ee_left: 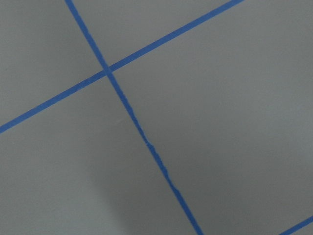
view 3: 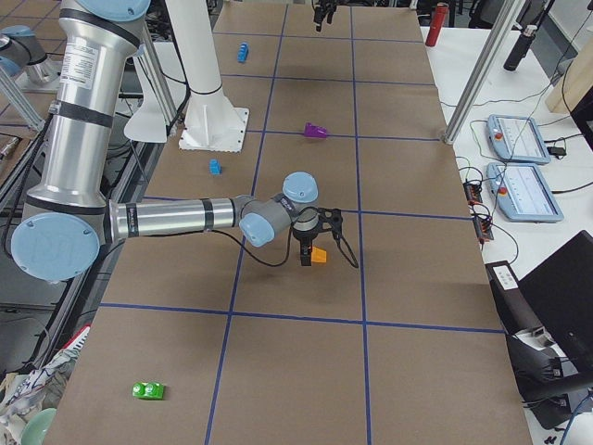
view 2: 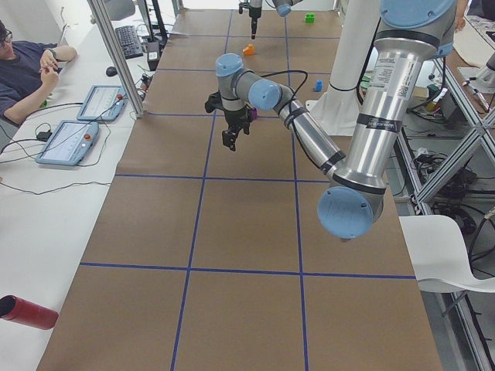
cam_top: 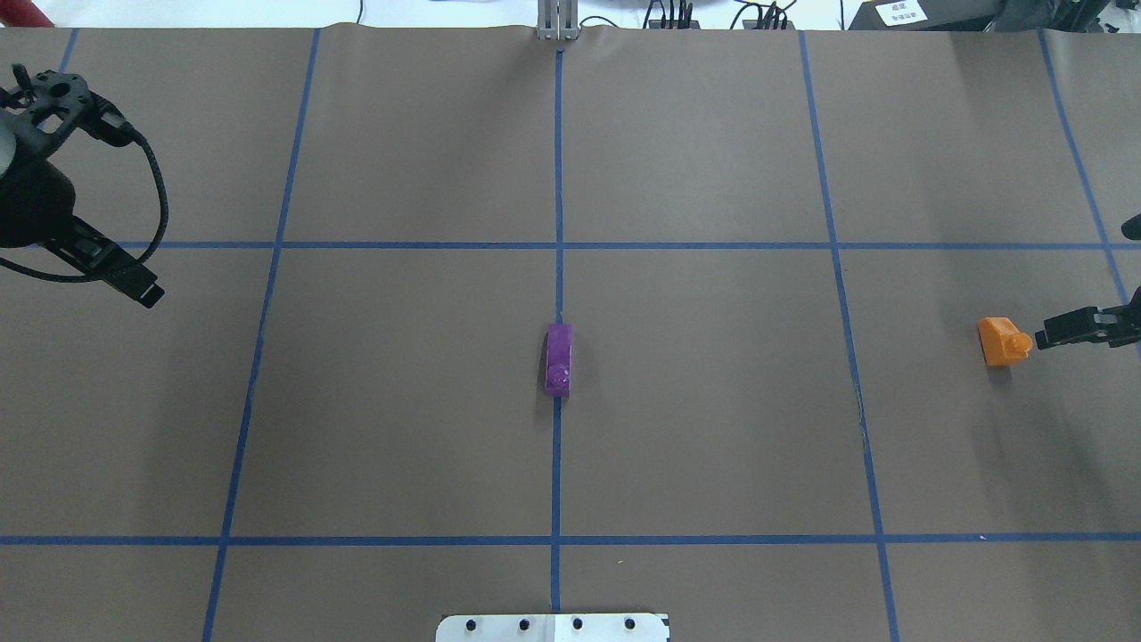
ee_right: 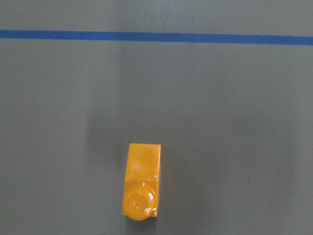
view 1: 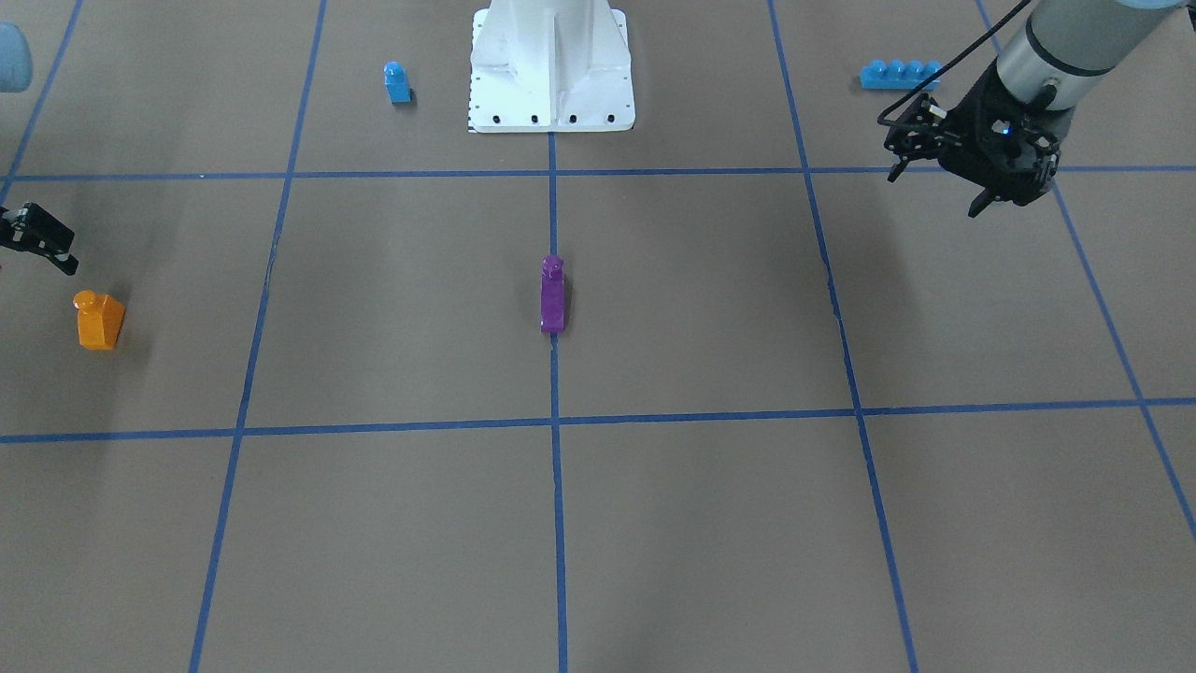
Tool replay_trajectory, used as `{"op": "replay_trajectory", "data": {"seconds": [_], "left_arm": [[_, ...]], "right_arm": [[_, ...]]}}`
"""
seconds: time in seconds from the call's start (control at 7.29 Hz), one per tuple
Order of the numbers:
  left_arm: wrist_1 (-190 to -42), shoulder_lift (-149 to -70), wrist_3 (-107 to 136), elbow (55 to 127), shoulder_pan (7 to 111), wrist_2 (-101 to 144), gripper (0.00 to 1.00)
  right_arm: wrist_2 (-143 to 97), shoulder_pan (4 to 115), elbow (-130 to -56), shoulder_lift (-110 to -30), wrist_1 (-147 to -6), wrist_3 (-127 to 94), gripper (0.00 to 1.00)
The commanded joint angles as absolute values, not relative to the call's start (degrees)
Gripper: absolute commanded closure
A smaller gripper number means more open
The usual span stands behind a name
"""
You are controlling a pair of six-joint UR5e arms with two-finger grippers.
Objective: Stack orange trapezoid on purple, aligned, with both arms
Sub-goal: 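Lower the right gripper onto the orange trapezoid and close on it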
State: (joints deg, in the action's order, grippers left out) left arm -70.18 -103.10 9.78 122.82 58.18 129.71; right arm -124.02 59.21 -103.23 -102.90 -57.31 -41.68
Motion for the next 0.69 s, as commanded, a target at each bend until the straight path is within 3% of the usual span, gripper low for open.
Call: {"op": "replay_trajectory", "data": {"seconds": [0.0, 0.55], "left_arm": [[-70.2, -102.7, 8.9, 123.0, 58.6, 129.9, 0.0], [-70.2, -102.7, 9.4, 123.0, 58.4, 129.9, 0.0]], "right_arm": [[-122.2, 56.4, -101.8, -102.5, -55.6, -42.4, 0.01], [-121.7, 55.0, -96.1, -96.4, -55.6, -42.4, 0.02]]}}
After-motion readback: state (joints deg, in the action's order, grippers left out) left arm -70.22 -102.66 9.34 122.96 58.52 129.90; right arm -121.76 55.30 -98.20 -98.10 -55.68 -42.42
